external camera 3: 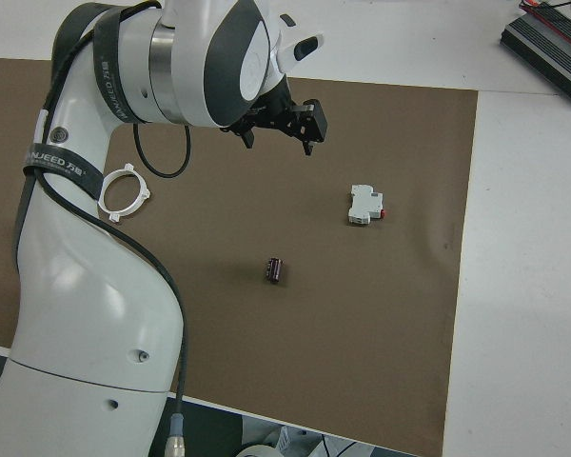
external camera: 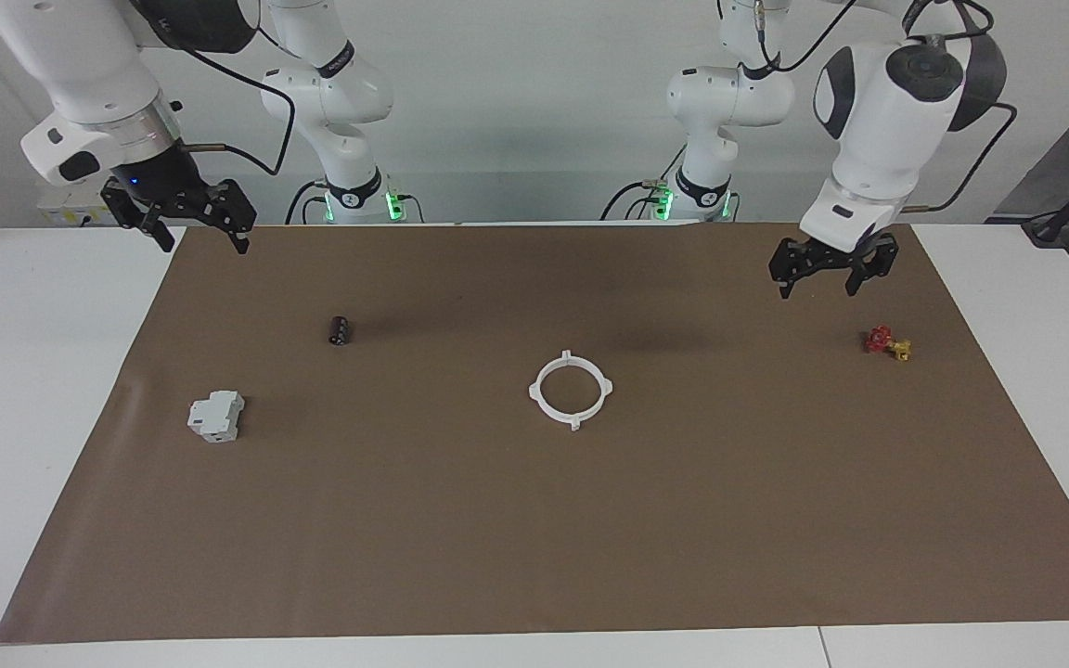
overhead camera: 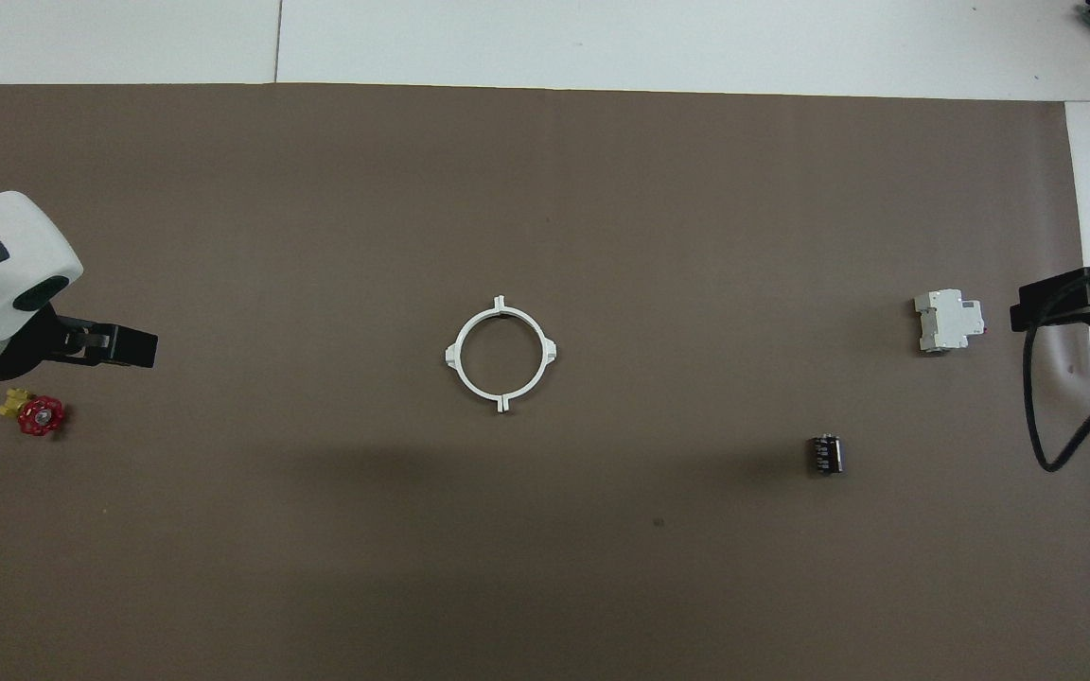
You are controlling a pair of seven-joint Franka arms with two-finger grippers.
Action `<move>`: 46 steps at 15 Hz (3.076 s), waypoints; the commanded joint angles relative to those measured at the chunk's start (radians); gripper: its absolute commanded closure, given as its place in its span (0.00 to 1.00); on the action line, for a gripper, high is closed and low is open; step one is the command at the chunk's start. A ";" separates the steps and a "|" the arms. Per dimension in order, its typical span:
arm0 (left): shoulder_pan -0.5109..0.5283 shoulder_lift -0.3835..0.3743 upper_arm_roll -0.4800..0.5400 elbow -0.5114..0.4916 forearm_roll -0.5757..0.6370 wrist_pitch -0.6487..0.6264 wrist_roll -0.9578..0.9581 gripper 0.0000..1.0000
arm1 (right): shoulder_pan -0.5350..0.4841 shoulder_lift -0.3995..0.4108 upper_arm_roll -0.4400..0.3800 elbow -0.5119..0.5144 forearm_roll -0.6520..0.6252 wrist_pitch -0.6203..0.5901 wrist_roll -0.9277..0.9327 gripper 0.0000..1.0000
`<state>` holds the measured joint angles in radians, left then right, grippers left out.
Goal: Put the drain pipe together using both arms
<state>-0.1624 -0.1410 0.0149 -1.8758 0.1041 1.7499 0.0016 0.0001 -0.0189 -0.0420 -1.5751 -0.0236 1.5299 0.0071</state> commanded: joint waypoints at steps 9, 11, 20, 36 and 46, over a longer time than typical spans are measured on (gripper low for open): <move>-0.008 0.046 -0.004 0.010 -0.059 0.018 0.020 0.00 | -0.011 -0.001 0.004 0.004 0.014 -0.011 -0.015 0.00; 0.006 0.092 -0.007 0.087 -0.115 -0.085 0.021 0.00 | -0.011 -0.001 0.004 0.003 0.014 -0.011 -0.015 0.00; 0.110 0.132 -0.110 0.181 -0.106 -0.184 0.066 0.00 | -0.011 -0.001 0.004 0.004 0.014 -0.011 -0.015 0.00; 0.245 0.068 -0.173 0.181 -0.106 -0.250 0.080 0.00 | -0.011 -0.001 0.004 0.004 0.014 -0.011 -0.015 0.00; 0.284 0.064 -0.211 0.185 -0.106 -0.231 0.158 0.00 | -0.011 -0.001 0.004 0.004 0.014 -0.011 -0.015 0.00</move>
<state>0.1315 -0.0656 -0.1967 -1.6929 0.0062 1.5199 0.1673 0.0001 -0.0189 -0.0420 -1.5751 -0.0236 1.5299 0.0071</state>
